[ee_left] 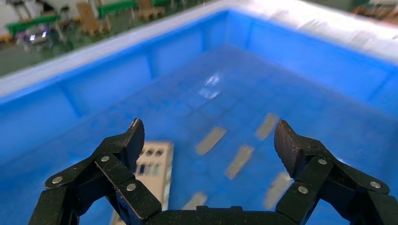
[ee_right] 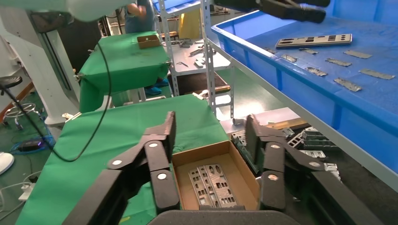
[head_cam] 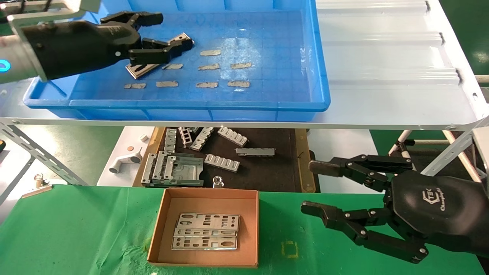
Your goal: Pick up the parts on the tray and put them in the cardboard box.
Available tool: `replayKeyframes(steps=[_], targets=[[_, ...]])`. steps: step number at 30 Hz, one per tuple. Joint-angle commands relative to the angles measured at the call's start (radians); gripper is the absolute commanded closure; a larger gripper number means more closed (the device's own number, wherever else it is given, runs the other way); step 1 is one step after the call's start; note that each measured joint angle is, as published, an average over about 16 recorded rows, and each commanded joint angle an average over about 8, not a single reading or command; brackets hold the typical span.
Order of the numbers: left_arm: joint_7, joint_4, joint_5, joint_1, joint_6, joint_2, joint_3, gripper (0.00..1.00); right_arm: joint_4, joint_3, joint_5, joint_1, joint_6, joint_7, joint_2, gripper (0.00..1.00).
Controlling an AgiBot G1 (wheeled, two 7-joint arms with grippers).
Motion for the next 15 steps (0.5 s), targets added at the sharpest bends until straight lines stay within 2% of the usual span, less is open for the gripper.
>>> replayKeyframes(steps=[1, 8, 15], targets=[[0.020, 0.080, 0.039, -0.055, -0.002, 0.027, 0.021, 0.00, 0.000, 0.000, 0.000, 0.000, 0.000, 0.000, 0.000, 1.00], [0.098, 0.282, 0.105, -0.166, -0.010, 0.087, 0.059, 0.00, 0.000, 0.000, 0.000, 0.000, 0.000, 0.000, 0.000, 1.00], [0.136, 0.412, 0.140, -0.230, -0.063, 0.127, 0.077, 0.00, 0.000, 0.000, 0.000, 0.000, 0.000, 0.000, 0.000, 1.00]])
